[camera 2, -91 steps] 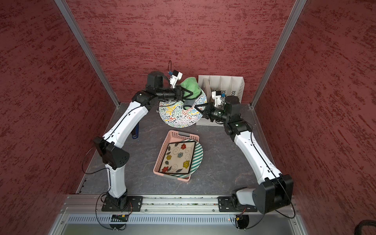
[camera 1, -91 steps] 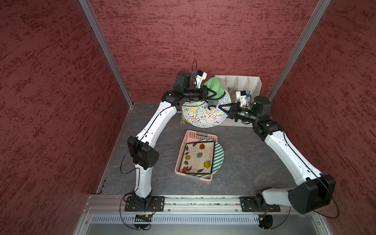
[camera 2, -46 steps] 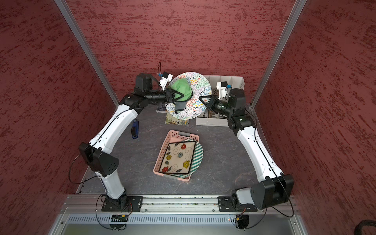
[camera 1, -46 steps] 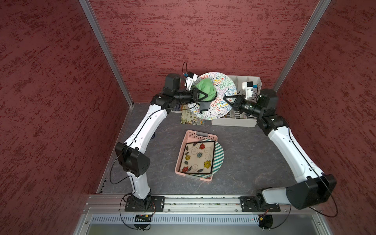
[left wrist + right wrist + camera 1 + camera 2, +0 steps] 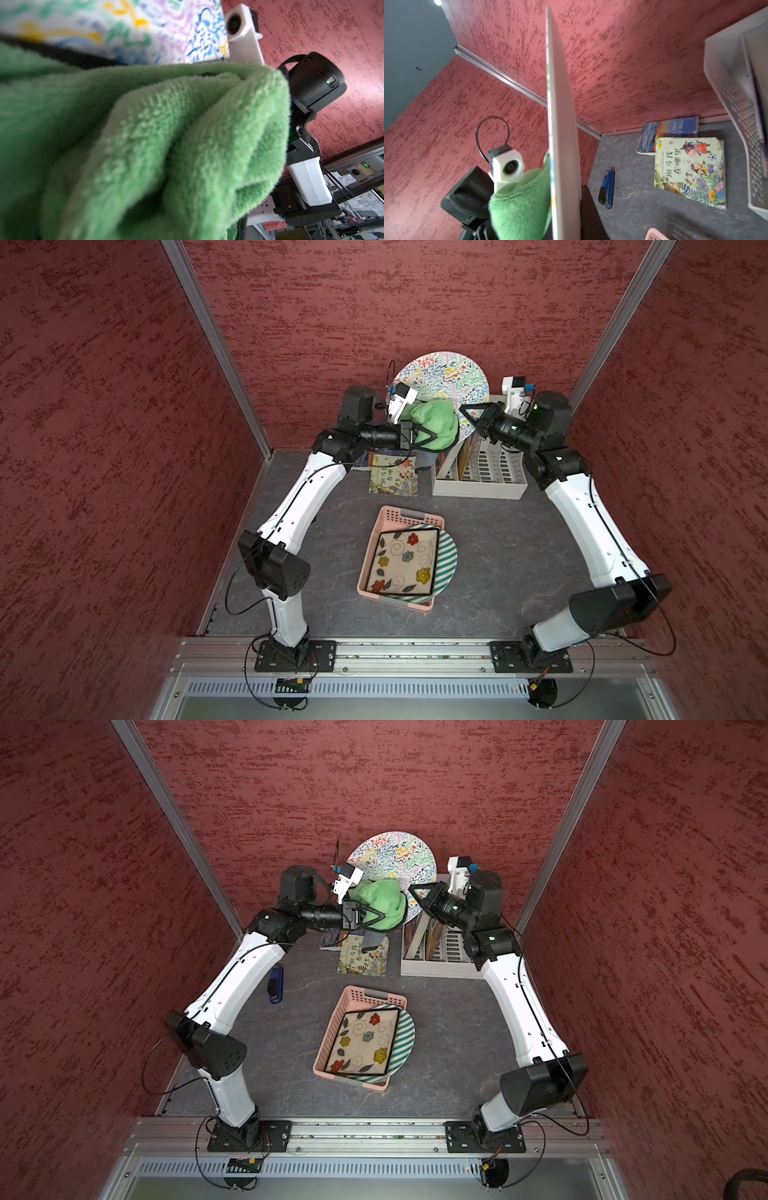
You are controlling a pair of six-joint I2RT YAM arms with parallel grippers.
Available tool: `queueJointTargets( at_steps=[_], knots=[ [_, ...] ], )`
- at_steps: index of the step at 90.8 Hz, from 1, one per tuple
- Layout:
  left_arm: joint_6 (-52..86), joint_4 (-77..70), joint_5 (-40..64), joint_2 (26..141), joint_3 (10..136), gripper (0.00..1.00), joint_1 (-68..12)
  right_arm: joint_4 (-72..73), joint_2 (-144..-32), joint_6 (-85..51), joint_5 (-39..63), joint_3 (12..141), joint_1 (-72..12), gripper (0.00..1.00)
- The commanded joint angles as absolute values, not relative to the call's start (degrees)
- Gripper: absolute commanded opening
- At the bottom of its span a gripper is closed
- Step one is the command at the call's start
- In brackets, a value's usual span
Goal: Wipe the wet plate dry
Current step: Wipe the plate with towel.
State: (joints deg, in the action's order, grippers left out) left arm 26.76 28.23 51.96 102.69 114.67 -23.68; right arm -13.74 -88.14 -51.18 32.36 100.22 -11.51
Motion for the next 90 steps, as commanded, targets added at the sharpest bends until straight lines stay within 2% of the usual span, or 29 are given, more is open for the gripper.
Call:
queueJointTargets(
  at_steps=[1,12,24,37,45,54,66,75,90],
  knots=[
    [39.8,13.4,49.6,96.6,105.7,0.0,-17.0,0.9,-83.8,-59.8,35.4,97.7,-12.0,0.0],
    [62.6,-11.6,48.7,93.7,99.3,0.0,-10.7,17.5,-82.3,-72.6,33.1,88.6,-11.7,0.0],
    [83.5,-33.7,44.5,93.7,94.0,0.0,-6.5,27.3,-83.1,-84.6,36.1,85.6,-9.6,0.0],
    [86.3,-37.1,45.5,94.4,93.3,0.0,-5.8,37.5,-84.8,-91.0,35.9,83.2,-8.8,0.0],
    [91.2,-45.1,44.6,96.4,94.7,0.0,-6.3,41.1,-86.1,-93.3,35.8,83.5,-8.9,0.0],
    [101.2,-56.6,45.2,103.1,103.8,0.0,-7.1,41.3,-88.3,-93.5,39.6,83.9,-9.6,0.0],
    [115.5,-67.7,44.3,114.2,118.9,0.0,-9.1,49.2,-91.6,-97.4,41.9,84.3,-12.7,0.0],
    [118.7,-70.0,43.1,118.0,124.1,0.0,-10.4,50.2,-92.6,-96.7,43.5,85.4,-15.9,0.0],
    [117.8,-69.2,40.1,118.1,124.0,0.0,-11.7,49.1,-92.8,-93.3,42.4,86.0,-21.1,0.0]
  ],
)
